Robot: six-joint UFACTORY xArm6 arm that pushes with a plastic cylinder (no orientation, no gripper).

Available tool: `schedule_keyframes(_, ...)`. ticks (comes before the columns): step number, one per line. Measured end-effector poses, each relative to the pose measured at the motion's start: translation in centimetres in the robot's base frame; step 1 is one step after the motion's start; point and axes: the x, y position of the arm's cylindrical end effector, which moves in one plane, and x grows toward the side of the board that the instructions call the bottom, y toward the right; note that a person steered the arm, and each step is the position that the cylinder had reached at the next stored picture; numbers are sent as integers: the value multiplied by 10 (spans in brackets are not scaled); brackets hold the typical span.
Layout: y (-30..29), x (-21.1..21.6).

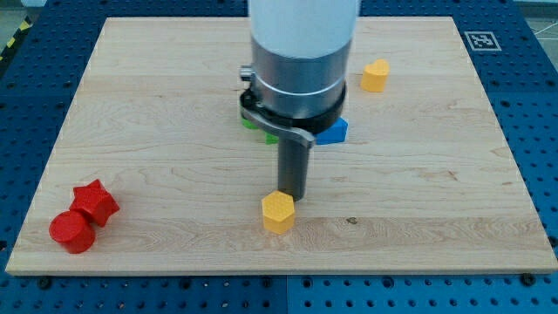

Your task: Slide the yellow hexagon closer to the red circle and red star

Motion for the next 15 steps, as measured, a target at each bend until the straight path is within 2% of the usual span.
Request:
schedule_keyframes(2, 58, 1)
schedule_keyframes(6, 20, 33)
schedule_keyframes(9, 7, 34)
schedule_keyframes(15, -79, 34)
